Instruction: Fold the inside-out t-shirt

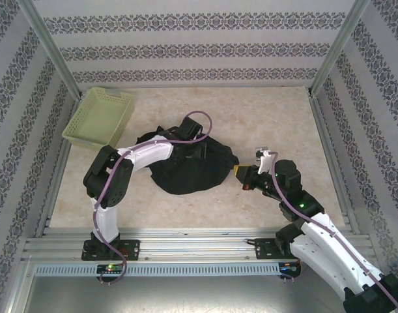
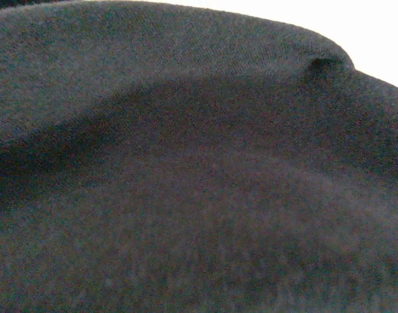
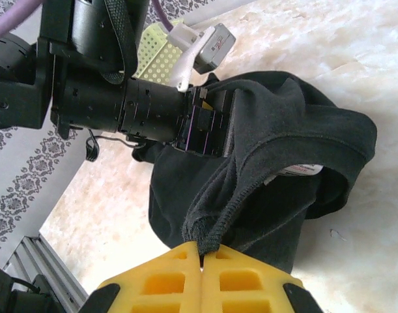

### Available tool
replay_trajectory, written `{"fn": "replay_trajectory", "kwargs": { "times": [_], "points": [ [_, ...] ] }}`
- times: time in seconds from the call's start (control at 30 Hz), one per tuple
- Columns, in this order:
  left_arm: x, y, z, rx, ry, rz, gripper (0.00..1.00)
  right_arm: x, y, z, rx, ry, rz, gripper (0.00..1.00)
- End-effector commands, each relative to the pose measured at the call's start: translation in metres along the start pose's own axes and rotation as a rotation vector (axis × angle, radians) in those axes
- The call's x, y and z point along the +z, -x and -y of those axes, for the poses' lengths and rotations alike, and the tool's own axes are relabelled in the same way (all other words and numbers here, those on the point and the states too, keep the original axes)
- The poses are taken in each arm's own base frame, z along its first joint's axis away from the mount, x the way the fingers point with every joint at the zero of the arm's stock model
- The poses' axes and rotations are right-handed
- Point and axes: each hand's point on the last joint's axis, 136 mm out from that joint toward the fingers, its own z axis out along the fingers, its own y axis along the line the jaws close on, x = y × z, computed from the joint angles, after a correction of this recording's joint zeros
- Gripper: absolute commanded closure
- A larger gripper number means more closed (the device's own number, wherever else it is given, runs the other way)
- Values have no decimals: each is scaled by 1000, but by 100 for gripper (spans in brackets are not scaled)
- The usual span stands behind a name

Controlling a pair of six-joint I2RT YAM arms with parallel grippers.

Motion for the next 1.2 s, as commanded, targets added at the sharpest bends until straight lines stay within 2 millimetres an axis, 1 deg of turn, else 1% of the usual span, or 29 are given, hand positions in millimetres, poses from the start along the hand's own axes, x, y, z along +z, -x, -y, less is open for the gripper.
{"fn": "replay_trajectory", "kwargs": {
  "times": [0.0,0.07,0.13,0.2,0.27,0.3,0.4,0.43,0.57,0.63,0.67,0.73,0.8,0.83,0.87,0.9,0.97,1.0,1.03,1.1,1.17],
  "points": [
    [9,8,-15,1,68,17,37,-1,4,-4,-17,12,33,100],
    [18,0,-20,5,90,-17,46,-2,7,-3,-24,4,41,100],
    [25,-9,-23,2,97,-48,55,-4,9,1,-26,-27,55,100],
    [25,-12,-24,2,98,-58,64,-5,13,7,-16,-60,72,100],
    [20,-13,-24,6,100,-50,79,-5,17,14,-6,-107,86,100],
    [15,-12,-23,9,92,-40,84,-5,18,21,1,-143,92,100],
    [-10,-9,-12,42,68,6,97,-6,19,44,42,-264,89,100],
    [-22,-9,-6,64,56,30,100,-5,19,49,54,-287,84,100],
    [-77,-8,19,170,17,162,100,2,9,67,92,-358,46,100],
    [-98,-15,25,213,1,213,100,3,1,79,124,-413,21,100],
    [-107,-21,25,228,-8,234,100,3,-3,86,138,-441,2,100],
    [-118,-34,25,248,-39,261,100,3,-13,97,141,-494,-44,100],
    [-124,-48,21,260,-59,272,100,2,-22,106,129,-540,-90,100],
    [-125,-58,19,266,-70,272,100,0,-23,109,124,-561,-111,91],
    [-125,-68,17,274,-82,267,100,-2,-23,110,114,-579,-129,78],
    [-126,-76,17,280,-96,261,100,-4,-20,109,94,-588,-140,68],
    [-123,-94,15,290,-129,241,100,-2,-10,95,22,-538,-156,49],
    [-122,-99,14,290,-139,241,100,1,-5,86,-11,-500,-161,44],
    [-120,-105,14,286,-153,237,100,5,0,73,-48,-453,-164,39],
    [-118,-112,14,282,-177,225,100,16,6,47,-137,-369,-180,29],
    [-117,-117,15,285,-196,227,100,34,4,17,-233,-267,-205,23]
  ]
}}
